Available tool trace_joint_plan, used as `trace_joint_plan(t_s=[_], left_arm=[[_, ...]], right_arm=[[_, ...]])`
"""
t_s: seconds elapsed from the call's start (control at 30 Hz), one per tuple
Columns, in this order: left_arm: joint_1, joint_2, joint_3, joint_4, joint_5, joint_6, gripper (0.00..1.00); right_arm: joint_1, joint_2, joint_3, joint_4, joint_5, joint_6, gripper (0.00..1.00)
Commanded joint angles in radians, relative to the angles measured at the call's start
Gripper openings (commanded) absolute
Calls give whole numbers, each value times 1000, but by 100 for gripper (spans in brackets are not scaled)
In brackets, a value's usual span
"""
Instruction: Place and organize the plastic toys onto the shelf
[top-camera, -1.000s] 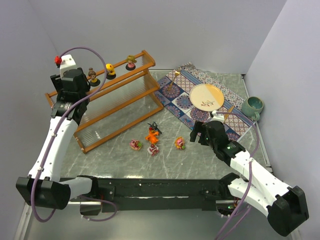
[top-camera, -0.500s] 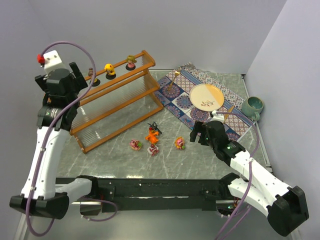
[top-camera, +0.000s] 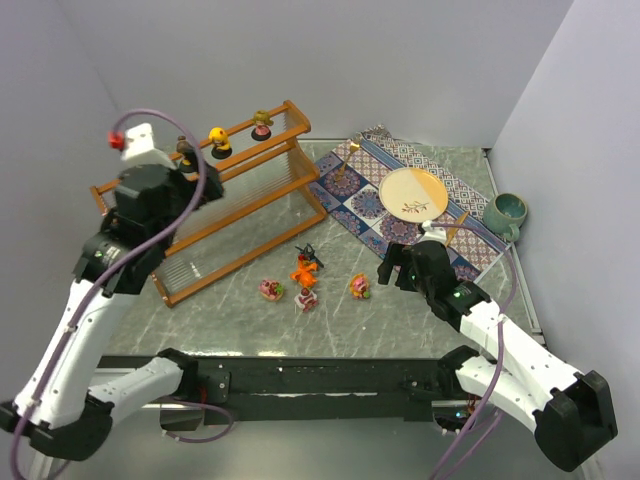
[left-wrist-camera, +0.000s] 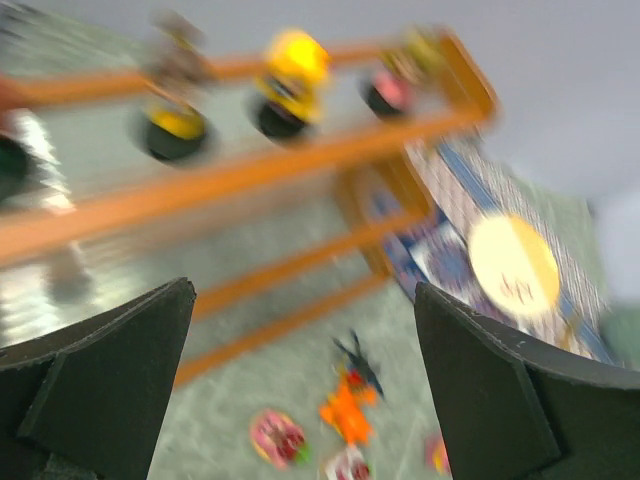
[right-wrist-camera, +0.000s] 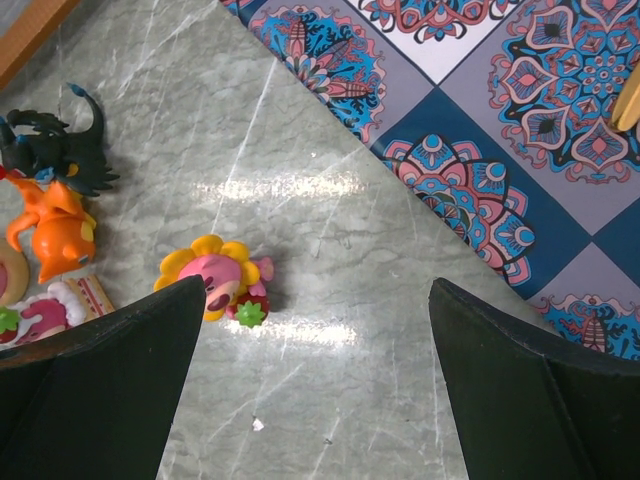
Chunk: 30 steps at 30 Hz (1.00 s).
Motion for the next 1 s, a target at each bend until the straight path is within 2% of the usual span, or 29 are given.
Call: trace_joint_plan(t_s=[0.0, 0.2, 0.43, 0.97], left_arm=[[-173, 35, -46, 0, -53, -123, 97], [-360, 110, -132, 19, -65, -287, 95], [-472, 270, -140, -60, -96, -467, 95], [-532, 544, -175, -6, 14, -539, 90]], right_arm=[[-3, 3, 47, 19, -5, 7, 100], [-2, 4, 46, 17, 2, 17, 100], [-3, -5, 29, 15, -2, 32, 100], [-3, -2, -19, 46, -33, 30, 100]])
